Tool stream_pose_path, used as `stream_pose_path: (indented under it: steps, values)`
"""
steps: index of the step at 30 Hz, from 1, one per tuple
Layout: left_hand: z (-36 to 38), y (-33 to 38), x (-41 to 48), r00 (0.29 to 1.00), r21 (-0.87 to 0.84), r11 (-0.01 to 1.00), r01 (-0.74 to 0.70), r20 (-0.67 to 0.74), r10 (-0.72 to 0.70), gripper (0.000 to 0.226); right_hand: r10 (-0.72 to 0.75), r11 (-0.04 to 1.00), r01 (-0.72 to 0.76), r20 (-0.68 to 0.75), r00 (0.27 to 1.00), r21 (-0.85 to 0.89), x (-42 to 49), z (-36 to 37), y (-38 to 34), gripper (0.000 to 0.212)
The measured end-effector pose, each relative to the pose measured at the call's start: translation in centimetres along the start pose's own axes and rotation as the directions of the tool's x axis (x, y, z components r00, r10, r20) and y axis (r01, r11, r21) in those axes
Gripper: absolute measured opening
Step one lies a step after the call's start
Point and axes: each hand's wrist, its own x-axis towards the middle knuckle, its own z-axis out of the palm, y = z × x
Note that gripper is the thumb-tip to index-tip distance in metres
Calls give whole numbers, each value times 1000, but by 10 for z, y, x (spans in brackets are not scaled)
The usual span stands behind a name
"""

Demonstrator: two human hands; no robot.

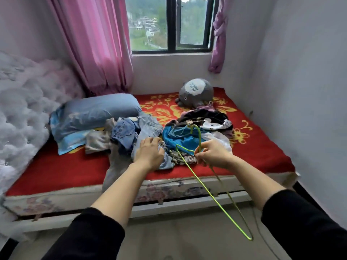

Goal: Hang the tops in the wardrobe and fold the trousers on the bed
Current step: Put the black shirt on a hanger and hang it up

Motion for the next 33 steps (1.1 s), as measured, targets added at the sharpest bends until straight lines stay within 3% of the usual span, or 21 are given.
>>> stream_pose_path:
  steps: [12,17,26,33]
  values:
    - [109,40,240,979,-51,997,-54,194,63,49,147,985,-153,-76,986,-77,209,-61,73,12]
    - [153,55,311,963,-48,998,-48,263,59,49,227,974,-228,-141,963,13,268,-96,119,17]
    - [254,117,456,949,-65,997,43,316,-20,49,308,951,-309,-184,934,23,408,-195,224,30]
    - [341,180,560,917,-57,987,153,379,-120,46,338,939,-344,-197,920,4,523,-274,311,23]
